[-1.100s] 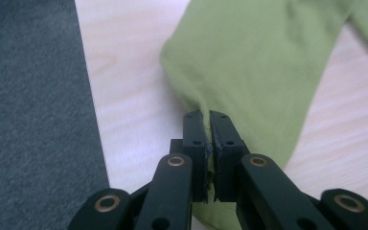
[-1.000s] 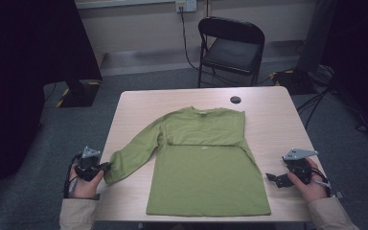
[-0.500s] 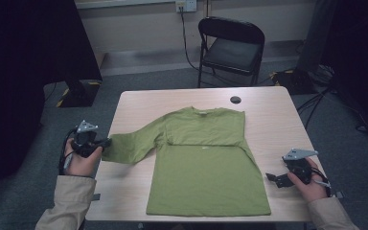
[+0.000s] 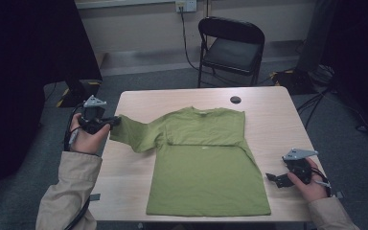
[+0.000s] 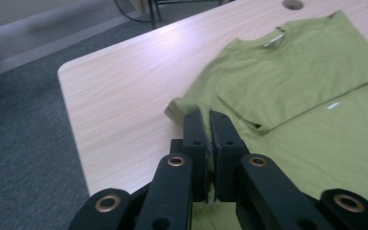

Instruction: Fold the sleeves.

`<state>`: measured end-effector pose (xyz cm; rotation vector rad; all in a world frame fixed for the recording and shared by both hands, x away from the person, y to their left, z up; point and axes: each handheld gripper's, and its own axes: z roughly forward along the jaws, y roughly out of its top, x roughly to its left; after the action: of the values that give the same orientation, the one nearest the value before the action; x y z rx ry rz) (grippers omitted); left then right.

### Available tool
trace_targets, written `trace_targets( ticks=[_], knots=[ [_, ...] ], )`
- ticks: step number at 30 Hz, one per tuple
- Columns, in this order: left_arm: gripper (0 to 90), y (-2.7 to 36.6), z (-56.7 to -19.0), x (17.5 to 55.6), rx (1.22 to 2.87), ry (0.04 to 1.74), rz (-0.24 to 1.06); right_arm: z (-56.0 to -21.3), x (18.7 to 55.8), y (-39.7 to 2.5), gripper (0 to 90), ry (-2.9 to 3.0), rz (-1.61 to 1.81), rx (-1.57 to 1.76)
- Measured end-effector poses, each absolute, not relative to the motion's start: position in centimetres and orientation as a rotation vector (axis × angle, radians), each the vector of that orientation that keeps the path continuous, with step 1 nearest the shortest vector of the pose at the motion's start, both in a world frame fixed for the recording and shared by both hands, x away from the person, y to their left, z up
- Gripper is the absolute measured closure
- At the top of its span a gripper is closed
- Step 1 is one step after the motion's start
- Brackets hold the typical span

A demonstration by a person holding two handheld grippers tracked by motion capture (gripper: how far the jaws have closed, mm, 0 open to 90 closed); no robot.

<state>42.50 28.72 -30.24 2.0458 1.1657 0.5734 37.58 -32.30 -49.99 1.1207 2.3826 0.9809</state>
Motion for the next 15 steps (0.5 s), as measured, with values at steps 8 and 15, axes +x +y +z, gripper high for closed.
trace_targets(
  ticks=[8, 15],
  knots=[
    [87.5, 26.8, -28.9, 43.7, 2.071, 1.13, 0.563, -50.0, 37.6, -32.3, 0.0, 2.384, 0.981, 1.119],
    [87.4, 25.2, -27.2, 44.5, 2.088, 1.08, 0.555, -50.0, 37.6, -32.3, 0.0, 2.384, 0.981, 1.119]
  ],
)
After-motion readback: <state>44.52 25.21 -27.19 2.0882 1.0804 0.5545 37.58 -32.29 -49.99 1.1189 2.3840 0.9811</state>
